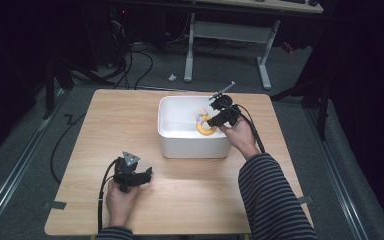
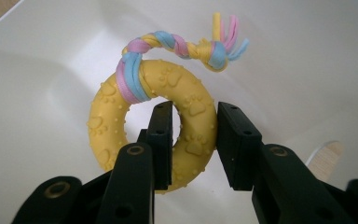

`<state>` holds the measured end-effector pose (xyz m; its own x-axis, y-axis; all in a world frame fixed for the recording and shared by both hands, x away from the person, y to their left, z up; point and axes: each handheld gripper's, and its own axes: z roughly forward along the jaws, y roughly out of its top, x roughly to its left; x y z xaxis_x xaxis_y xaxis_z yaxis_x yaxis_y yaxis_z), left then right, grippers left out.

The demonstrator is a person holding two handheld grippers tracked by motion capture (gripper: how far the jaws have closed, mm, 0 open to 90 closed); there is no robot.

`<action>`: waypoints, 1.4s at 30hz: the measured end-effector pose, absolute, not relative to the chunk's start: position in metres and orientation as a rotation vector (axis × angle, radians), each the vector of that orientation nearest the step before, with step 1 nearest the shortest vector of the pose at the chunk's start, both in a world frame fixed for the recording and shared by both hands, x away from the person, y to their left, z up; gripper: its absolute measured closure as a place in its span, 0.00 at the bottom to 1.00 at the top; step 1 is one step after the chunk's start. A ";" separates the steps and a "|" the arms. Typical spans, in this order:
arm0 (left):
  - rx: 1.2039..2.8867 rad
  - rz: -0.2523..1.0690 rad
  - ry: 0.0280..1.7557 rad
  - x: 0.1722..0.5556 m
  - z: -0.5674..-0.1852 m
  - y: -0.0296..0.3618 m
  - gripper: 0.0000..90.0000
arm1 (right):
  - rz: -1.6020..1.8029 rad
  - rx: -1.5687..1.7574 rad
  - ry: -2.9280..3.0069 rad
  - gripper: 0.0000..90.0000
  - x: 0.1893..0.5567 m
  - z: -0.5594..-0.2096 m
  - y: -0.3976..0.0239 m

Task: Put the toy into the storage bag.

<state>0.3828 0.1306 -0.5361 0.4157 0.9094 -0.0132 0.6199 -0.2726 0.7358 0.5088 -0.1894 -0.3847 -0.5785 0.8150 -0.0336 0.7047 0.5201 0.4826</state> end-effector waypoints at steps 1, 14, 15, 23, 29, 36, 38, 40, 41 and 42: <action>2.000 0.552 1.293 0.383 -0.536 0.131 0.25 | 0.612 1.272 2.512 0.75 0.508 -0.385 -0.188; 2.000 0.551 1.293 0.383 -0.536 0.131 0.25 | 0.611 1.234 2.572 0.75 0.499 -0.382 -0.183; 2.001 0.552 1.293 0.383 -0.536 0.131 0.25 | 0.607 1.237 2.577 0.75 0.498 -0.382 -0.183; 2.001 0.552 1.292 0.383 -0.536 0.131 0.25 | 0.611 1.249 2.620 0.75 0.493 -0.389 -0.188; 2.002 0.551 1.290 0.383 -0.536 0.130 0.25 | 0.621 1.263 2.612 0.75 0.491 -0.388 -0.190; 2.001 0.552 1.290 0.383 -0.536 0.131 0.25 | 0.629 1.259 2.630 0.68 0.490 -0.389 -0.190; 2.003 0.550 1.289 0.383 -0.536 0.131 0.25 | 0.620 1.254 2.631 0.62 0.489 -0.389 -0.189; 2.006 0.550 1.285 0.383 -0.536 0.130 0.25 | 0.641 1.246 2.617 0.60 0.488 -0.386 -0.191; 2.006 0.550 1.285 0.383 -0.536 0.130 0.25 | 0.684 1.245 2.594 0.57 0.486 -0.381 -0.195; 2.006 0.550 1.285 0.383 -0.536 0.130 0.25 | 0.698 1.245 2.583 0.56 0.484 -0.379 -0.196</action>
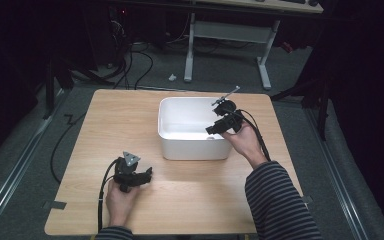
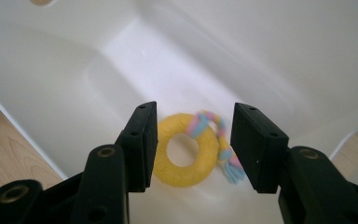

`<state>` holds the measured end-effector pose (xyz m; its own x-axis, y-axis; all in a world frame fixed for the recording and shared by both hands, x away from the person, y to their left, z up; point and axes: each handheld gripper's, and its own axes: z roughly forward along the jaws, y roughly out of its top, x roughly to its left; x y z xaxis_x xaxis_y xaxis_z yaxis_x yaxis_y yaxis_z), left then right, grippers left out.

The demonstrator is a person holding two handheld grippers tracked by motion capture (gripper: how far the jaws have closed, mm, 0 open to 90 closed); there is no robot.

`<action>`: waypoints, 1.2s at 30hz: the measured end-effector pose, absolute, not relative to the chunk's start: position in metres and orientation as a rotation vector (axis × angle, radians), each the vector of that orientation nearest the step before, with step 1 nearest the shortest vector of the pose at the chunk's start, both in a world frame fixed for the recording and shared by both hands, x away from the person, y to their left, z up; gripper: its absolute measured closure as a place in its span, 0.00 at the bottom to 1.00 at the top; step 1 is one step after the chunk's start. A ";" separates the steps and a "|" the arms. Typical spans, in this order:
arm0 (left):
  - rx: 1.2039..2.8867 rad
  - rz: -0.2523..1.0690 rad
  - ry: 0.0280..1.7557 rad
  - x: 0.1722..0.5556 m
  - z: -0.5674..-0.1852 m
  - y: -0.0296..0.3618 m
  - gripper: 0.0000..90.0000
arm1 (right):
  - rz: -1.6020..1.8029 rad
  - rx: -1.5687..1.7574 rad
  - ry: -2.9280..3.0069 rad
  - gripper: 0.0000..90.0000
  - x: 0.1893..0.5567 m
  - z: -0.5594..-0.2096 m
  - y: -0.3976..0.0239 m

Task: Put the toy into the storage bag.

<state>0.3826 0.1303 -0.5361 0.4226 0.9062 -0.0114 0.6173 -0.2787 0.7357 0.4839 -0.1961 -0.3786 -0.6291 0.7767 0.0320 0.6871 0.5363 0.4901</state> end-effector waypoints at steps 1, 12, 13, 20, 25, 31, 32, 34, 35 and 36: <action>2.006 0.550 1.285 0.383 -0.536 0.130 0.25 | 0.725 1.243 2.565 0.54 0.481 -0.375 -0.199; 2.005 0.550 1.285 0.382 -0.536 0.130 0.25 | 0.832 1.246 2.407 0.47 0.457 -0.359 -0.229; 2.005 0.550 1.285 0.382 -0.536 0.130 0.25 | 0.883 1.258 2.376 0.46 0.453 -0.355 -0.237; 2.003 0.550 1.286 0.382 -0.536 0.130 0.25 | 0.927 1.281 2.332 0.44 0.442 -0.349 -0.254; 2.003 0.550 1.286 0.382 -0.536 0.130 0.25 | 0.933 1.281 2.300 0.44 0.433 -0.344 -0.267; 2.002 0.550 1.286 0.382 -0.536 0.130 0.25 | 0.980 1.296 2.260 0.44 0.419 -0.342 -0.285; 2.002 0.550 1.286 0.382 -0.536 0.130 0.25 | 0.980 1.296 2.260 0.44 0.419 -0.342 -0.285; 2.001 0.549 1.287 0.382 -0.536 0.130 0.25 | 0.982 1.311 2.251 0.44 0.416 -0.343 -0.291; 2.002 0.549 1.287 0.382 -0.536 0.130 0.25 | 0.997 1.321 2.239 0.44 0.414 -0.344 -0.296; 2.002 0.549 1.287 0.382 -0.536 0.130 0.25 | 0.997 1.321 2.239 0.44 0.414 -0.344 -0.296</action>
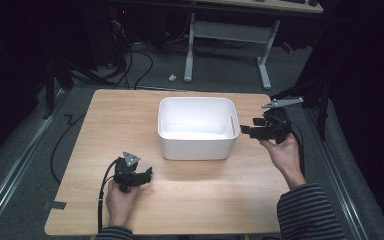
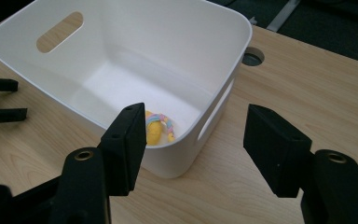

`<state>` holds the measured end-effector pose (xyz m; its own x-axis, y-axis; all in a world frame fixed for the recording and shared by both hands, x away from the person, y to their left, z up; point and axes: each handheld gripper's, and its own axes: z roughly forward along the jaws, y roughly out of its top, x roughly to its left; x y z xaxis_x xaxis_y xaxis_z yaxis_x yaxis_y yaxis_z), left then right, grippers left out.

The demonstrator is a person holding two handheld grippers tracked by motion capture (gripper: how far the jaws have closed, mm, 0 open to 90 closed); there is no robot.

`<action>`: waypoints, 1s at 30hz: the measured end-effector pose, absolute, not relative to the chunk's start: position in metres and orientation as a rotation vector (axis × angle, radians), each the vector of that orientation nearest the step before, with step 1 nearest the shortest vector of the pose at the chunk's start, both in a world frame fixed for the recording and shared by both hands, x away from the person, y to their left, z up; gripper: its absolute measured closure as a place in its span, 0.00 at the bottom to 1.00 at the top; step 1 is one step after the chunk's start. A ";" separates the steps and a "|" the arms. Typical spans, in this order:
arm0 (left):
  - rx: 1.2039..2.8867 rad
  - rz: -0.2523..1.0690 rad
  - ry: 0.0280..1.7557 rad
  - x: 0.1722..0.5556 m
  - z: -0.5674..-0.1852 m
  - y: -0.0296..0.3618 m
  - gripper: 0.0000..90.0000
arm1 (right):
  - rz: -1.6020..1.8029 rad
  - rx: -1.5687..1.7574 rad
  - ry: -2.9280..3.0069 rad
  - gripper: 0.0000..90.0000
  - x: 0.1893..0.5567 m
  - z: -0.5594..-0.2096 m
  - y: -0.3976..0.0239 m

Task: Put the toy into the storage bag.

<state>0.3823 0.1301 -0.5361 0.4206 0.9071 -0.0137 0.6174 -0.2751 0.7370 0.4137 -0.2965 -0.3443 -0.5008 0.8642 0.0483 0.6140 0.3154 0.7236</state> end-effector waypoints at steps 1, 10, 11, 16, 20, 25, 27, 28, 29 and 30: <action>2.002 0.549 1.286 0.382 -0.536 0.130 0.25 | 1.001 1.325 2.235 0.44 0.412 -0.344 -0.298; 2.001 0.548 1.287 0.382 -0.536 0.130 0.25 | 1.032 1.353 2.203 0.44 0.399 -0.350 -0.317; 2.002 0.549 1.287 0.382 -0.536 0.130 0.25 | 1.042 1.351 2.194 0.44 0.396 -0.351 -0.320; 2.002 0.548 1.287 0.382 -0.536 0.130 0.25 | 1.093 1.364 2.166 0.44 0.387 -0.347 -0.328; 2.001 0.548 1.287 0.382 -0.536 0.130 0.25 | 1.089 1.372 2.151 0.44 0.379 -0.350 -0.336; 2.001 0.548 1.287 0.382 -0.536 0.130 0.25 | 1.105 1.370 2.117 0.44 0.365 -0.348 -0.348; 2.001 0.548 1.287 0.382 -0.536 0.130 0.25 | 1.120 1.367 2.108 0.44 0.359 -0.344 -0.350; 2.001 0.548 1.287 0.382 -0.536 0.130 0.25 | 1.120 1.367 2.108 0.44 0.359 -0.344 -0.350; 2.000 0.547 1.287 0.382 -0.536 0.130 0.25 | 1.131 1.352 2.097 0.44 0.353 -0.341 -0.353; 2.000 0.547 1.287 0.382 -0.536 0.130 0.25 | 1.131 1.352 2.097 0.44 0.353 -0.341 -0.353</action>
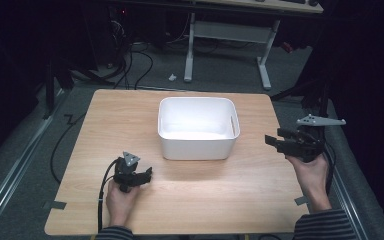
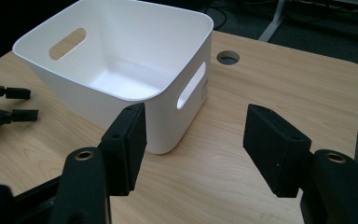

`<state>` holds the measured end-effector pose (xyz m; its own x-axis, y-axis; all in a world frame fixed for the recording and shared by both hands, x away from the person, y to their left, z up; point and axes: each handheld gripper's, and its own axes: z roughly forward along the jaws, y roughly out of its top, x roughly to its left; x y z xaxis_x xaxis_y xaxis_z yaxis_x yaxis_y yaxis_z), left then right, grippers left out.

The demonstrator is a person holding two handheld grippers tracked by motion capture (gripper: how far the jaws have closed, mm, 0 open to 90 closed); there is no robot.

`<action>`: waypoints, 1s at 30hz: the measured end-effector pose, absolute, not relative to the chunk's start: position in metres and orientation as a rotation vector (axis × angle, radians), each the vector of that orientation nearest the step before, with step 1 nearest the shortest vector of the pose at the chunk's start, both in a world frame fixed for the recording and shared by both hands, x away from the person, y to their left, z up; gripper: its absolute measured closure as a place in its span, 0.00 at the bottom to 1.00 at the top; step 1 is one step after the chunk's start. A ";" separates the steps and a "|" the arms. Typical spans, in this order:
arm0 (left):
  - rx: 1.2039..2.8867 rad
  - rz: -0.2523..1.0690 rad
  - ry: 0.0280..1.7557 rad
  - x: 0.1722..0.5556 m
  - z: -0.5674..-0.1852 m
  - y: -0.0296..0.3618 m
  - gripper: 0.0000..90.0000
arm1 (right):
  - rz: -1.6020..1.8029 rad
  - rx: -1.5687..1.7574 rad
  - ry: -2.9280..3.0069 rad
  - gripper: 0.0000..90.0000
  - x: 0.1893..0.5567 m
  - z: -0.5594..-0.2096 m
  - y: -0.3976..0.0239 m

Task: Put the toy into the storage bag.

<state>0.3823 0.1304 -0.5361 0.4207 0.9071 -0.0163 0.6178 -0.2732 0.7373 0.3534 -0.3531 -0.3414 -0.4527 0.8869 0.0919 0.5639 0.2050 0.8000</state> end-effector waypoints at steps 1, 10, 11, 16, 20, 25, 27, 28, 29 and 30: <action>2.001 0.547 1.287 0.382 -0.536 0.130 0.25 | 1.132 1.347 2.098 0.44 0.348 -0.341 -0.355; 2.000 0.546 1.287 0.382 -0.536 0.130 0.25 | 1.137 1.334 2.075 0.44 0.328 -0.348 -0.360; 2.000 0.546 1.287 0.382 -0.536 0.130 0.25 | 1.154 1.336 2.073 0.44 0.326 -0.349 -0.361; 2.000 0.546 1.287 0.382 -0.536 0.130 0.25 | 1.146 1.340 2.073 0.44 0.318 -0.356 -0.361; 2.000 0.546 1.287 0.382 -0.536 0.130 0.25 | 1.167 1.328 2.059 0.44 0.312 -0.362 -0.362; 2.000 0.546 1.287 0.382 -0.536 0.130 0.25 | 1.167 1.345 2.063 0.44 0.307 -0.374 -0.361; 2.000 0.546 1.287 0.382 -0.536 0.130 0.25 | 1.165 1.346 2.066 0.44 0.307 -0.378 -0.362; 2.000 0.546 1.287 0.382 -0.536 0.130 0.25 | 1.165 1.346 2.066 0.44 0.307 -0.378 -0.362; 2.000 0.547 1.287 0.382 -0.536 0.130 0.25 | 1.167 1.350 2.065 0.44 0.307 -0.382 -0.361; 2.000 0.547 1.287 0.382 -0.536 0.130 0.25 | 1.167 1.350 2.065 0.44 0.307 -0.382 -0.361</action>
<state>0.3823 0.1304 -0.5361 0.4209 0.9070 -0.0165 0.6180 -0.2733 0.7372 0.3066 -0.3613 -0.3824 -0.4475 0.8885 0.1020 0.5458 0.1809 0.8182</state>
